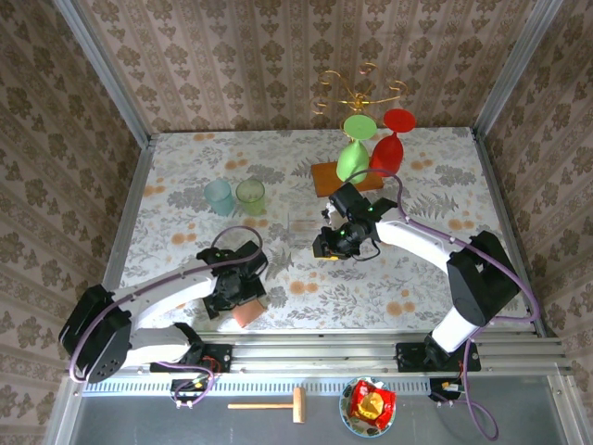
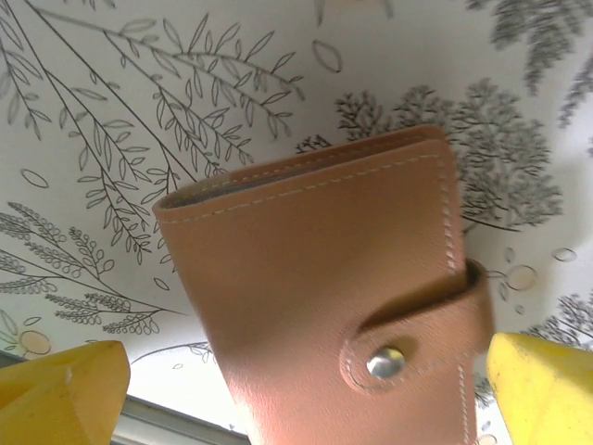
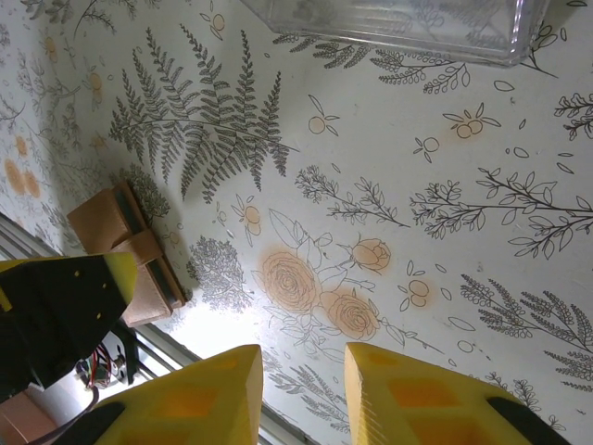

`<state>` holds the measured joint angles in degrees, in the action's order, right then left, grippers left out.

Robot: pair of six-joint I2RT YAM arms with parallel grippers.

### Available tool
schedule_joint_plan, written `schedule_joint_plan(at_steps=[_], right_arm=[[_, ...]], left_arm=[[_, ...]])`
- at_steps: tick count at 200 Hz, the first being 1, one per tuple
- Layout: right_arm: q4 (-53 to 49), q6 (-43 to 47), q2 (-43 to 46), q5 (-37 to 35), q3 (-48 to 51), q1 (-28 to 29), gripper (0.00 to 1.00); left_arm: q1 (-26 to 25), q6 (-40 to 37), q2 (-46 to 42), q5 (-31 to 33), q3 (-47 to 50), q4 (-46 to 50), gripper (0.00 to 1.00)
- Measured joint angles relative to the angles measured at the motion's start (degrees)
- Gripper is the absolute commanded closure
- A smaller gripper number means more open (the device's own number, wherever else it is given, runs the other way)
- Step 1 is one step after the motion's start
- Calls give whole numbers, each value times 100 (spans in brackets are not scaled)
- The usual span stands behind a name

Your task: Take the credit cards out of the card holder

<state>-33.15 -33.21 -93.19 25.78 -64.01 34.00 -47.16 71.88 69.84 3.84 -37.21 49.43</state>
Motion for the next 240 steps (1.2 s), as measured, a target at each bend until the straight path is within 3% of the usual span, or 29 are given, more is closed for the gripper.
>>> schedule_joint_plan(at_steps=[61, 151, 204, 240], right_arm=[[0, 4, -74, 0, 0, 0, 70], [-2, 2, -107, -2, 0, 0, 70], [2, -9, -81, -50, 11, -37, 70], [20, -107, 258, -188, 319, -127, 70]], left_arm=[[234, 59, 278, -400, 308, -793, 0], [302, -131, 369, -433, 282, -702, 15], [282, -826, 831, -555, -337, -859, 16], [9, -1438, 1488, -562, -1198, -848, 15]])
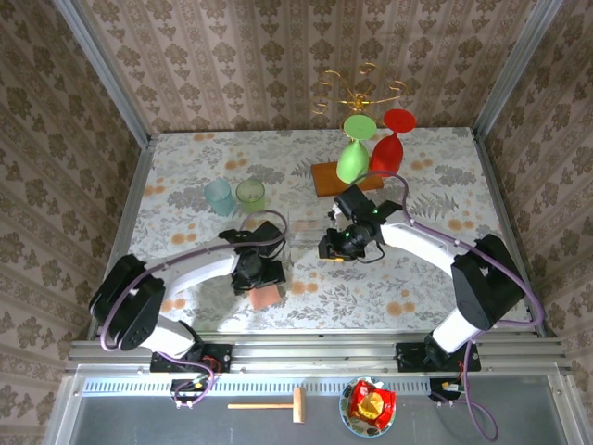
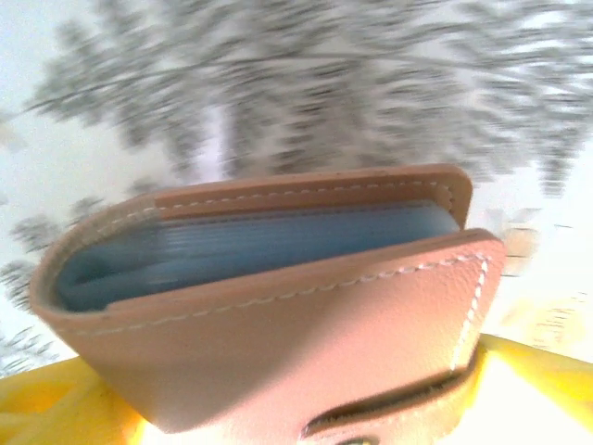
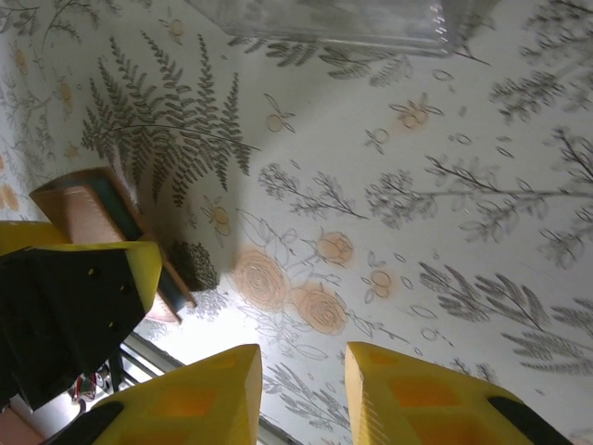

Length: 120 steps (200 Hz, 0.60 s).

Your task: Take the credit cards out of the card holder

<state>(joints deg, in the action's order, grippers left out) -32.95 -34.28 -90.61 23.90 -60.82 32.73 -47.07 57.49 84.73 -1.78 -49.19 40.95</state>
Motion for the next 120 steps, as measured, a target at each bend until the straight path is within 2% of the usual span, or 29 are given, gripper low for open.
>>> schedule_joint_plan(at_steps=[53, 120], right_arm=[[-17, -195, 704, -291, 564, -168, 70], [-52, -470, 1364, -529, 1001, -236, 71]], left_arm=[[-575, -723, 1193, -190, -1294, 31, 16], [-612, -1115, 1615, -446, -1685, 52, 16]])
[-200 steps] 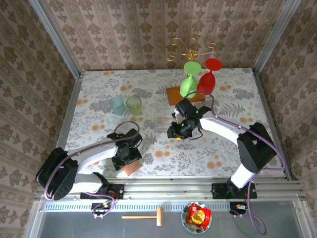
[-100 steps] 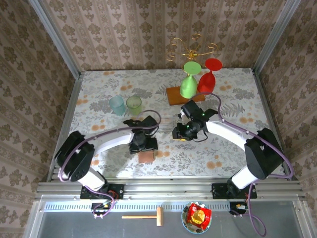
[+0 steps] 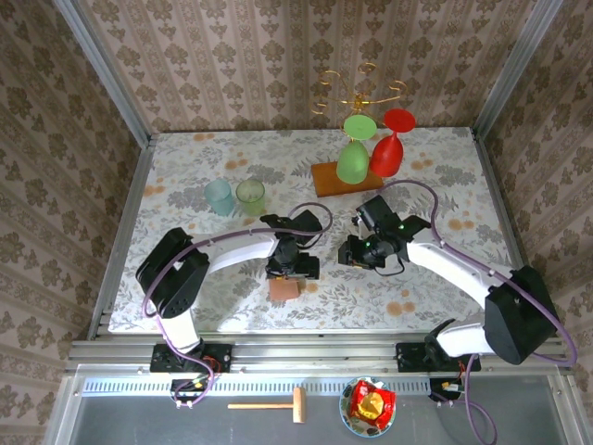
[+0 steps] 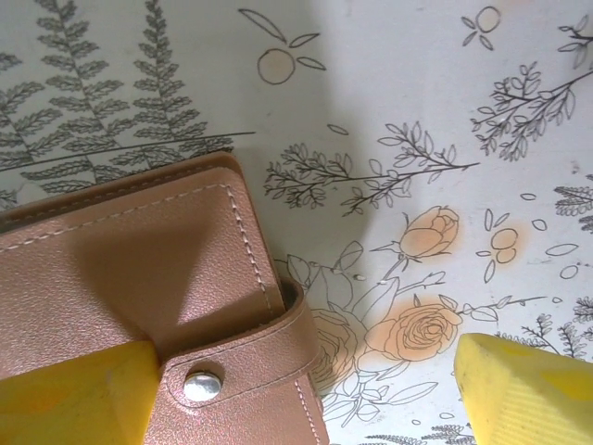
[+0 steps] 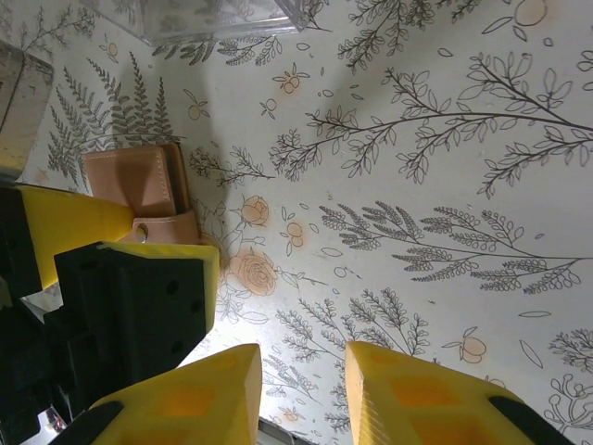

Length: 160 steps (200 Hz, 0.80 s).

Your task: Take the credit cards out of the card holder

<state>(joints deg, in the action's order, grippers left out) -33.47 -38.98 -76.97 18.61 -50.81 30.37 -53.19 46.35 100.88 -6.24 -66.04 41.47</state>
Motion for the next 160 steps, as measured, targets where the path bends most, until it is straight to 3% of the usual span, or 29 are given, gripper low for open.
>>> schedule_joint_plan(at_steps=[31, 66, 112, 160], right_arm=[[87, -227, 50, -17, 116, 76, 71], [192, -590, -122, -61, 101, 407, 72], [138, -938, -1073, -457, -638, 1158, 74], [-68, -1246, -1971, -885, -1657, 1880, 76]], left_arm=[[28, -33, -153, 4, 96, -63, 17], [315, -9, -1073, 4, 708, -291, 20], [1108, 28, -1954, -162, 1696, -772, 26], [2022, 35, -2577, -741, 2728, -1373, 30]])
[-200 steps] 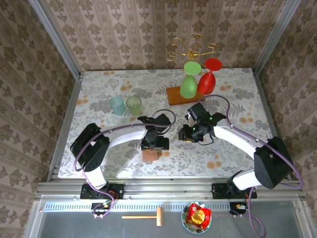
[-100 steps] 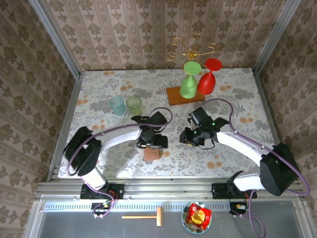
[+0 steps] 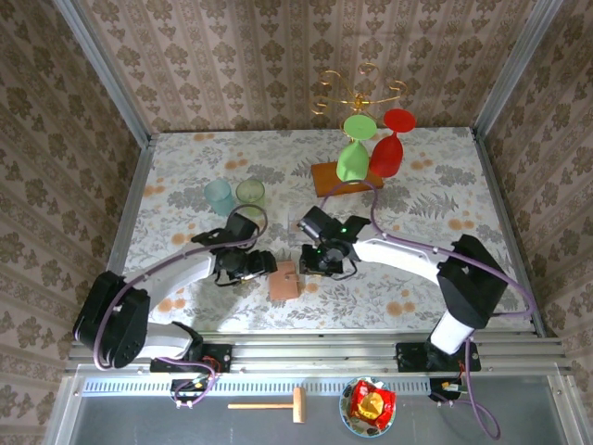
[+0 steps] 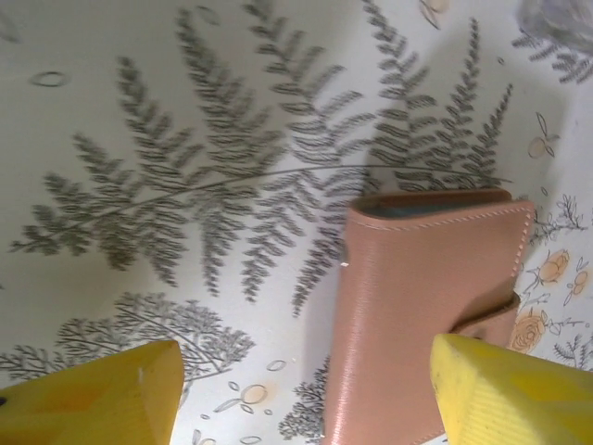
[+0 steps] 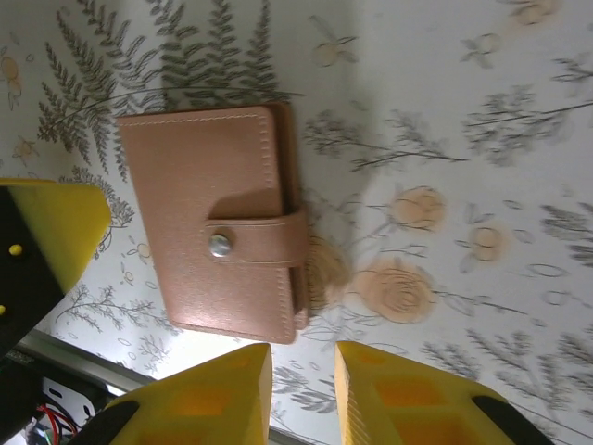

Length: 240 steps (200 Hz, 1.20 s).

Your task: Take the credit cards out of the card holder

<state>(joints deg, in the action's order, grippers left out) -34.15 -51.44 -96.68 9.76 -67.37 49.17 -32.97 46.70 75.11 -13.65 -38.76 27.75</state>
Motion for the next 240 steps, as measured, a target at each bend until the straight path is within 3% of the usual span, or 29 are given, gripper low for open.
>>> schedule_joint_plan(at_steps=[49, 91, 171, 240], right_arm=[[-448, -155, -962, -321, -1097, 444, 78], [-844, -197, -1606, -505, -1805, 634, 77], [-1502, -212, -2280, -704, -2553, 675, 72], [-1714, -122, -2511, -750, -2721, 688, 73]], left_arm=[[1032, -50, -708, -376, 603, -264, 30], [1593, -188, -1104, -612, 807, -339, 30], [1814, -306, -1121, -951, 1010, -470, 30], [1875, -304, -1121, -1054, 1062, -555, 30]])
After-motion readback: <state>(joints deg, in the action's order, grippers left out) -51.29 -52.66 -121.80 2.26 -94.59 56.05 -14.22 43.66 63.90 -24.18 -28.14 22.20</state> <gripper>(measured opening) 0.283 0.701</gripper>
